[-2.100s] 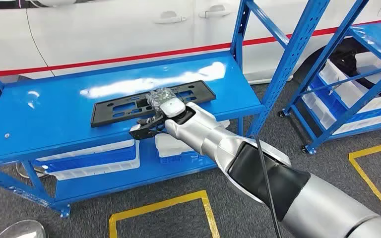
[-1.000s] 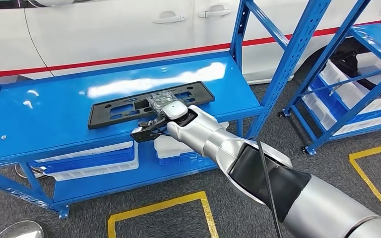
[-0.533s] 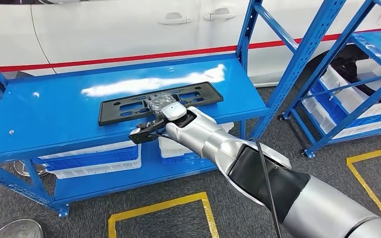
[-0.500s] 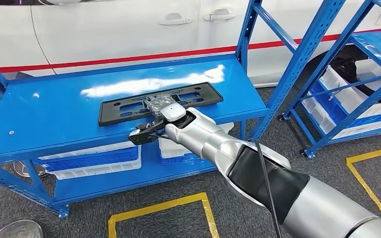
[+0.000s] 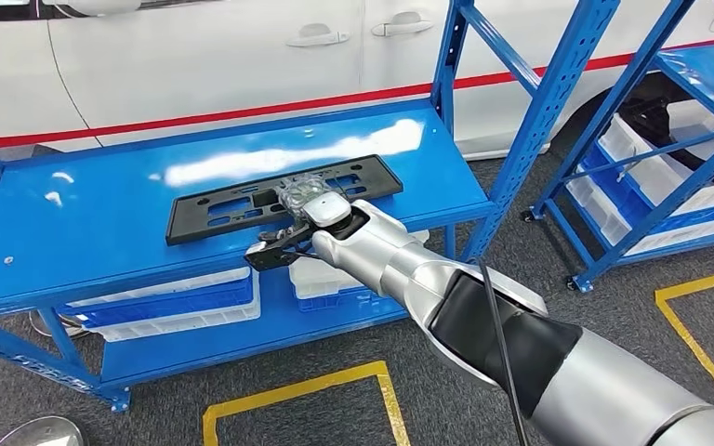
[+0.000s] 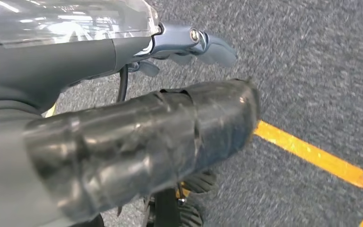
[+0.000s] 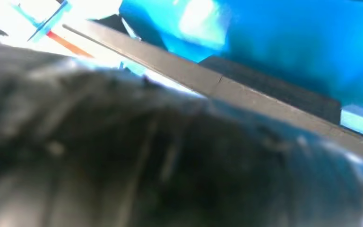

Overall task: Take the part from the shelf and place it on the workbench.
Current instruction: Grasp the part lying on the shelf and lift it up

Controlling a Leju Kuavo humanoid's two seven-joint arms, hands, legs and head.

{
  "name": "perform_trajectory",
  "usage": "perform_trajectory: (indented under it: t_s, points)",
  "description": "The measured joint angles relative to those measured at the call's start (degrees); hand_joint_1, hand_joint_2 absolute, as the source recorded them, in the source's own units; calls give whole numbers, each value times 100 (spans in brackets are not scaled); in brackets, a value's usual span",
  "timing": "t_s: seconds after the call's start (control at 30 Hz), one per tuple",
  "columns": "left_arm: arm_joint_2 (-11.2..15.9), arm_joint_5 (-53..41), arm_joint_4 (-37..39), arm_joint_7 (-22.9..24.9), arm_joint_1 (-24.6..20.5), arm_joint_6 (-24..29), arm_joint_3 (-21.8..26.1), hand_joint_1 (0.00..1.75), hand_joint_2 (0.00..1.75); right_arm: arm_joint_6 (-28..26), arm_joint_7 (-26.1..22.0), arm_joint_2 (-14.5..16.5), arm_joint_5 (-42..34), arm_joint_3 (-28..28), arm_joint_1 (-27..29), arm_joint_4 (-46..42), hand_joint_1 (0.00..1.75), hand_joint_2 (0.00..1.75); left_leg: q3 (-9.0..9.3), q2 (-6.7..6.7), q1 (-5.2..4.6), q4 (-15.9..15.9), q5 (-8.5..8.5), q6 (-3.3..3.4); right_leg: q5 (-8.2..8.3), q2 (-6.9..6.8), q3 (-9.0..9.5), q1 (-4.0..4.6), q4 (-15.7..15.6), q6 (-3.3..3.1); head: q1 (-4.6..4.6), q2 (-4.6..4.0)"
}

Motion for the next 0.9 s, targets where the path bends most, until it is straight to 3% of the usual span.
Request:
perform_trajectory:
  t_s: [0.07,0.1,0.17,0.23,0.4,0.47,0.53,0.57,0.6,0.63,0.67,0.73,0.77,0.83,0.9]
  points:
    - [2,-1,1,3,1,-3,2,0,0,2,-11,5,0,1,35,2,0,0,-218,1,2,444,-108,-23,-11,3,-7,8,22,0,0,-1]
    - [3,-2,1,4,3,-5,3,0,0,3,-16,5,0,2,46,2,0,0,-178,2,3,353,0,-28,-21,6,-9,7,40,7,0,-1]
    - [10,-4,-1,3,2,-19,9,0,0,3,-19,4,0,2,45,2,0,0,164,5,8,-361,377,-22,-64,11,-13,-1,103,44,0,-1]
    - [15,-8,-1,-4,-2,-39,16,0,0,2,-16,2,0,2,26,3,0,0,458,0,-1,-954,565,13,-114,15,-52,19,191,104,1,-1]
    - [13,-17,1,-14,3,-58,33,0,0,-4,-11,-8,-11,2,15,4,0,0,496,-11,-2,-1073,582,160,-209,22,-132,26,324,222,3,-1]
    - [11,-32,1,-15,2,-61,42,0,0,-7,-10,-22,-20,2,13,5,0,0,503,-5,15,-1092,595,206,-499,20,-365,3,828,280,3,-1]
    - [13,-51,1,-15,1,-61,51,0,0,-8,-10,-32,-26,2,38,13,0,0,500,-1,8,-1092,588,230,-807,16,-736,-15,1586,318,3,-1]
    - [14,-58,1,-15,1,-63,54,0,0,-8,-10,-36,-28,2,58,18,0,0,503,-2,4,-1091,583,236,-845,15,-859,-19,1813,322,3,-1]
    - [15,-62,1,-15,1,-66,55,0,0,-8,-10,-39,-30,2,72,23,0,0,508,-6,0,-1091,579,238,-770,15,-883,-18,1824,313,3,-1]
    - [15,-62,1,-15,1,-70,56,0,0,-9,-10,-42,-32,2,74,26,0,0,518,-12,-5,-1090,574,238,-596,15,-795,-12,1605,288,3,-1]
    - [14,-63,1,-15,1,-74,56,0,0,-9,-10,-46,-33,2,64,28,0,0,530,-18,-11,-1091,567,234,-364,17,-622,6,1214,243,3,-1]
    - [-14,-66,1,-15,-2,-78,56,0,0,-13,-10,-56,-37,2,28,28,0,0,536,-21,-17,-1095,558,213,-76,17,-285,58,487,129,4,-1]
    - [-26,-67,1,-15,-4,-80,56,0,0,-14,-10,-60,-38,2,14,28,0,0,527,-18,-11,-1097,559,193,-33,17,-195,90,287,87,7,-1]
    - [-34,-68,1,-15,-7,-85,57,0,0,-15,-10,-68,-39,2,7,30,0,0,515,-11,5,-1118,569,145,-51,16,-161,126,187,50,19,-1]
    - [-33,-67,-1,-17,-6,-92,58,0,0,-18,-7,-79,-40,2,7,30,0,0,507,-1,-1,-1088,526,90,-24,8,-91,80,75,24,21,0]
